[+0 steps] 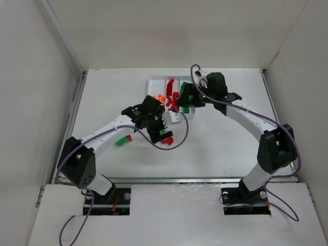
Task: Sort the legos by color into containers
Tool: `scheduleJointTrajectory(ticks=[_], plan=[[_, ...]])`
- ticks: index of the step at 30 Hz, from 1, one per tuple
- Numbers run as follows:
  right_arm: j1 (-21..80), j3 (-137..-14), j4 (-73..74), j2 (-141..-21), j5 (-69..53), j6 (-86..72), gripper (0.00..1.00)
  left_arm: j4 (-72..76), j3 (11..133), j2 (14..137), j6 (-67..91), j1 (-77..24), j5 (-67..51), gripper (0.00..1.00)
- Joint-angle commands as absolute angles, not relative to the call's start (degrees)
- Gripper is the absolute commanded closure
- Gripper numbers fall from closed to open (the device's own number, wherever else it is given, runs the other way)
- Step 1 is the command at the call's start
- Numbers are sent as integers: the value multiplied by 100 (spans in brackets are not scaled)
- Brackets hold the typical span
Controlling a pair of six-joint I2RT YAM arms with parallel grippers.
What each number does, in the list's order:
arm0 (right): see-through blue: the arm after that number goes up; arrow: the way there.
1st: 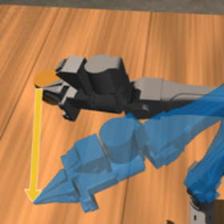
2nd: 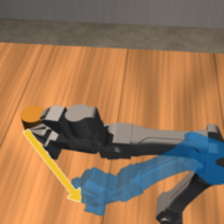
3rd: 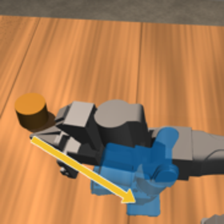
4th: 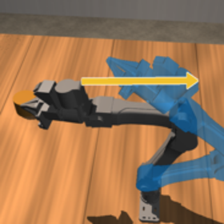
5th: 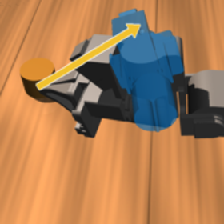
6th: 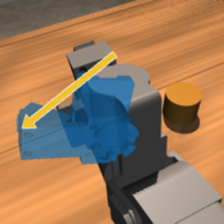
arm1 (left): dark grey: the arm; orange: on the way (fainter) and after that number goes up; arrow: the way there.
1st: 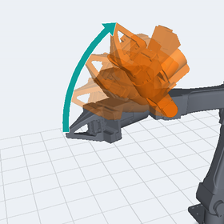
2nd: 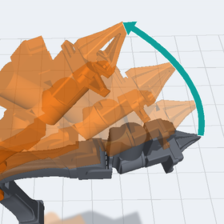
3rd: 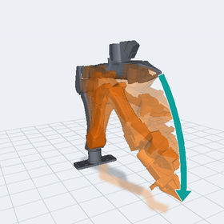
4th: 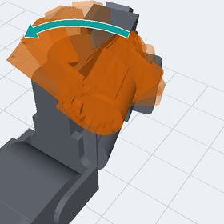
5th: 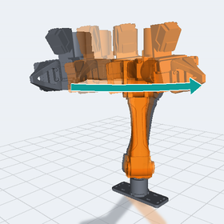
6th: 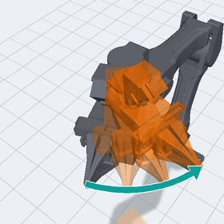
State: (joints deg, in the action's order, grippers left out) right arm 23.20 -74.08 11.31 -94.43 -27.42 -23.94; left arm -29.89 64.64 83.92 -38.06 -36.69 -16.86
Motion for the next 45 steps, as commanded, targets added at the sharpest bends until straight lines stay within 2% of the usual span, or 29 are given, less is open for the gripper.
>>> scheduleJointTrajectory(ticks=[1,11,18,24,29,30,33,34,37,39,40,45], plan=[[2294,-7488,1424,-9080,-2399,-1820,0,-2576,6425,8621,-4638,-3858,-1846,0],[2241,-7313,1556,-9027,-2461,-1591,0,-2628,6592,9544,-7564,-4455,-1530,0],[2188,-7207,1556,-8974,-2514,-1538,0,-2347,6293,9878,-8156,-4702,-1222,0],[2136,-7154,1556,-8921,-2566,-1485,0,-2347,6012,10045,-8596,-4702,-800,8],[2083,-7154,1556,-8921,-2619,-1485,0,-2321,5960,10151,-8657,-4702,-800,26],[2083,-7154,1556,-8921,-2619,-1485,0,-2320,5959,10151,-8657,-4702,-748,38],[2083,-7154,1556,-8921,-2619,-1485,0,-2224,5959,10151,-8604,-4702,-747,55],[2083,-7154,1503,-8921,-2619,-1485,0,-2224,5959,10151,-8604,-4702,-686,64],[2083,-7102,1503,-8868,-2619,-1485,0,-2276,5959,10151,-8481,-4702,-686,80],[2083,-7102,1503,-8815,-2619,-1485,0,-2329,6011,10151,-8315,-4702,-686,96],[2083,-7102,1503,-8815,-2619,-1485,0,-2329,6081,10151,-8106,-4702,-738,100],[1978,-7102,1669,-8684,-2383,-1380,0,-2618,6696,9933,-6825,-4501,-1246,100]])
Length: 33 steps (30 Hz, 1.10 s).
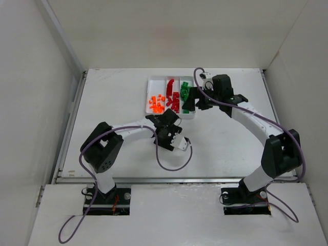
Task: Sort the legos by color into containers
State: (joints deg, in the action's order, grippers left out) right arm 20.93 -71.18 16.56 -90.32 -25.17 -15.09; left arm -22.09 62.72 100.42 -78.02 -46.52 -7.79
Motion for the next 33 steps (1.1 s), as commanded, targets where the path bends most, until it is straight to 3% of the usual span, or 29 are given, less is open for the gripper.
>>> scheduleJointTrajectory(ticks=[1,9,16,23,32,33], plan=[[1908,-7102,1731,-8570,-2269,-1380,0,-2776,7037,9766,-6272,-4256,-1761,100],[2065,-7558,2021,-8112,-1811,-1792,0,-2697,8128,8851,-3816,-3568,-2812,100],[2619,-7831,1627,-8358,-2600,-2275,0,-2997,8244,8745,-3253,-3568,-2865,100],[2619,-7884,1424,-8709,-3084,-2435,9,-2997,8428,8692,-3067,-3568,-2971,100],[2742,-7761,1310,-8973,-3639,-2663,10,-2892,8499,8692,-3006,-3568,-2848,100],[2742,-7761,1310,-9052,-3726,-2663,15,-2892,8499,8692,-3006,-3568,-2787,100]])
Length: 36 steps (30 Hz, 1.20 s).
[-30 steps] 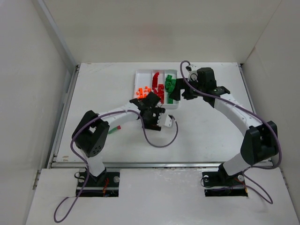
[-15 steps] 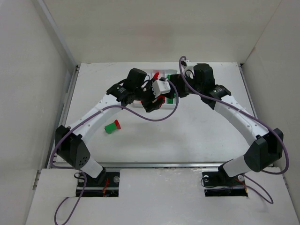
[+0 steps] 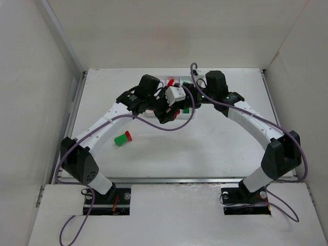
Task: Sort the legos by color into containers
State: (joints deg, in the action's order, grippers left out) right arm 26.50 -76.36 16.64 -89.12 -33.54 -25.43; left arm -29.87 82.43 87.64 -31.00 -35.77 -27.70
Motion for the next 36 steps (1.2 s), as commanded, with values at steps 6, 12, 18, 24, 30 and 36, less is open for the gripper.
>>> scheduleJointTrajectory(ticks=[6,12,18,24,30,36], plan=[[2742,-7813,1204,-9237,-4087,-2786,25,-2699,8429,8692,-2875,-3568,-2339,100],[2742,-7813,1082,-9237,-4201,-2786,57,-2584,8323,8692,-2804,-3568,-2013,100],[2742,-7813,1020,-9237,-4087,-2786,98,-2584,7938,8640,-2962,-3568,-1698,100],[2268,-7743,967,-9237,-3973,-2786,100,-2391,7120,8464,-3015,-3113,-1547,100],[2083,-8111,853,-9623,-3623,-2717,100,-2329,6847,8411,-2944,-2804,-1661,100],[2206,-9130,905,-11046,-2875,-2382,97,-2399,7276,8481,-2514,-2444,-2336,100]])
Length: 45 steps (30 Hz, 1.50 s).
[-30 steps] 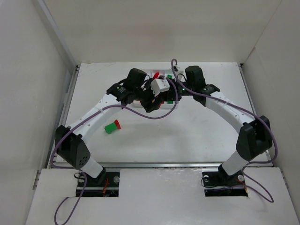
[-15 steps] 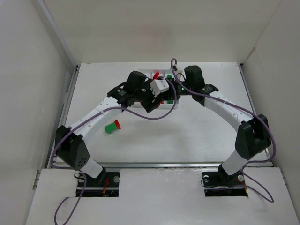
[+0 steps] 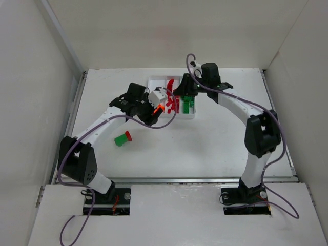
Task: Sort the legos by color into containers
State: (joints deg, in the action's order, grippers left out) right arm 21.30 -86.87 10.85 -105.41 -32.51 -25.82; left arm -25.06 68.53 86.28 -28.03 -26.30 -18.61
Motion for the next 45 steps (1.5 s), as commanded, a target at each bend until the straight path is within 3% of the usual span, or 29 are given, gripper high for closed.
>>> scheduleJointTrajectory(ticks=[1,2,5,9,10,12,13,18,23,26,27,31,33,38,45], plan=[[2206,-9454,905,-11413,-2761,-2243,93,-2478,7408,8481,-2348,-2322,-2573,100],[2258,-9614,905,-11591,-2699,-2241,93,-2479,7409,8534,-2268,-2259,-2575,100],[2259,-10149,905,-12170,-2575,-2057,80,-2531,7550,8534,-2075,-2145,-2848,100],[2259,-10520,1055,-12515,-2575,-1917,54,-2531,7716,8596,-1898,-2083,-3076,100],[2259,-10599,1107,-12585,-2575,-1916,39,-2531,7769,8596,-1846,-2083,-3076,100],[2259,-10600,1160,-12586,-2496,-1802,20,-2531,7822,8648,-1846,-2083,-3129,100],[2259,-10600,1160,-12586,-2496,-1706,0,-2531,7822,8648,-1846,-2083,-3129,100],[2259,-10241,977,-11972,-2496,-1091,0,-2583,8094,8753,-1732,-1969,-3497,100],[2259,-8497,266,-10386,-2322,-256,0,-2514,8437,8754,-1233,-1846,-3771,100],[2259,-6977,-911,-9120,-1760,-552,0,-2173,8622,8754,-294,-1846,-2965,100],[2311,-6648,-1201,-8827,-1540,-1067,0,-2171,8674,8806,458,-1846,-2161,100],[2767,-5460,-2467,-7867,-344,-2231,0,-2635,9673,9324,1727,-1846,-751,100],[3312,-5466,-2769,-7883,113,-2399,0,-3003,9983,9632,2099,-1846,-467,100],[3586,-6142,-2769,-8586,-184,-3339,0,-3207,10230,9694,2593,-2232,586,100],[3841,-6986,-3383,-9553,-642,-3813,0,-3261,10230,9694,3015,-2303,615,100]])
